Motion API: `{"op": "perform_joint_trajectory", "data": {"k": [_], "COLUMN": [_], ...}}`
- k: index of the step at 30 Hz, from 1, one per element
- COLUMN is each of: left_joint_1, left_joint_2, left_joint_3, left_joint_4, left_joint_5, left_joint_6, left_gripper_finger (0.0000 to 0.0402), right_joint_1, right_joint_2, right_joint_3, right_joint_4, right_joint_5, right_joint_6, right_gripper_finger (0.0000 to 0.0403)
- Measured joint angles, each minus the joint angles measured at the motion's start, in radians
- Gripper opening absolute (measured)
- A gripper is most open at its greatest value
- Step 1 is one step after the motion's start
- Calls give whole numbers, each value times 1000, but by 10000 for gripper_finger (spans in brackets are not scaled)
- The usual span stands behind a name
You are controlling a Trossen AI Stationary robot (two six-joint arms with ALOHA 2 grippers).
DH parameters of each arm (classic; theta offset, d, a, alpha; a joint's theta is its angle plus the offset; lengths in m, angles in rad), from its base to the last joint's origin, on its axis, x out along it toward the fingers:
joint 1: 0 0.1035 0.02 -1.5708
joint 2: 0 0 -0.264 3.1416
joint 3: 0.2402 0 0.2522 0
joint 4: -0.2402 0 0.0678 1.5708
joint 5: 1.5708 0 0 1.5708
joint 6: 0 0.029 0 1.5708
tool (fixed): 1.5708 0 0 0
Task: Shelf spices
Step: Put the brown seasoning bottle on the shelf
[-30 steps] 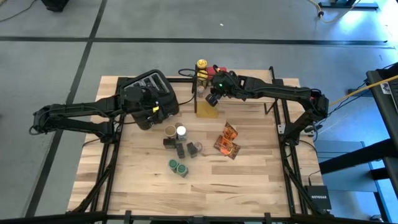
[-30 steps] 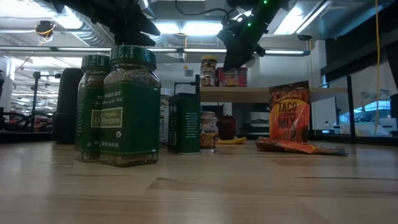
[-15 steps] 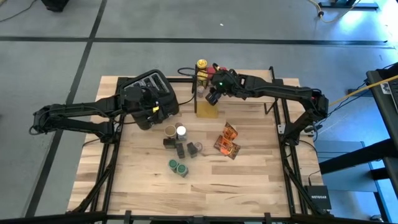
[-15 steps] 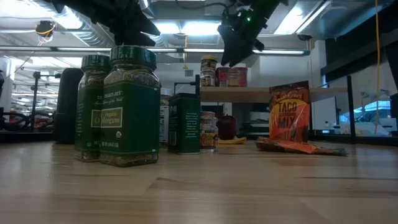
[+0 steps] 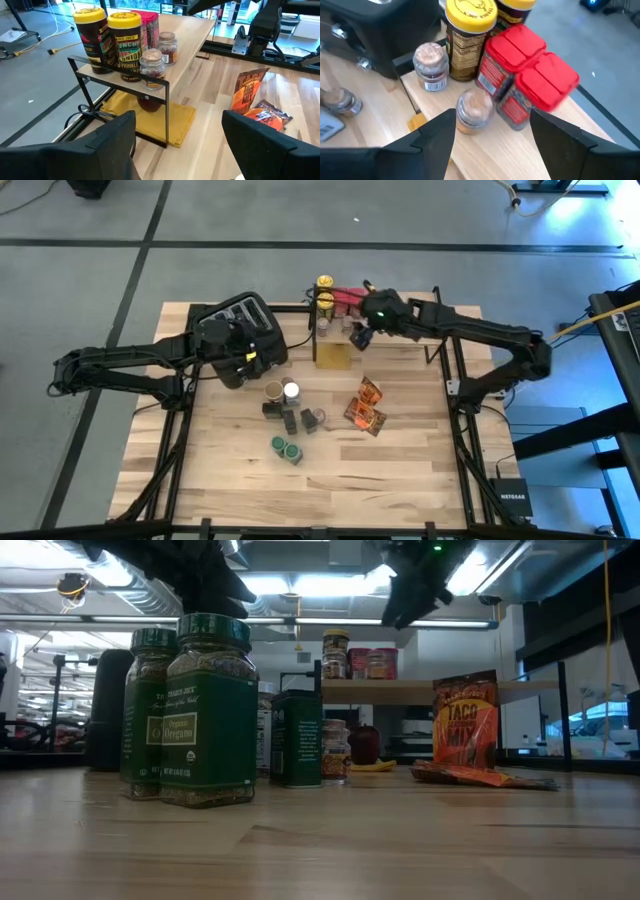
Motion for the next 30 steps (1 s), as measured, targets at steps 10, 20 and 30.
{"op": "perform_joint_trajectory", "data": {"k": [10,20,30], "left_joint_1": [0,0,0], "left_joint_2": [0,0,0], "left_joint_3": [0,0,0], "left_joint_4": [10,11,11], "left_joint_5": [0,0,0], "left_joint_6": [-10,-8,-7], "left_gripper_finger": [290,290,290], "right_joint_1": [-2,-2,-2], "right_joint_2": [-214,-166,-75], "right_joint_3": [-515,-653,-653], "right_joint_4": [519,827,935], "right_joint_5": [-52,-54,-43], "right_joint_6": [-81,-226,-292], "right_gripper_finger": [261,261,261]}}
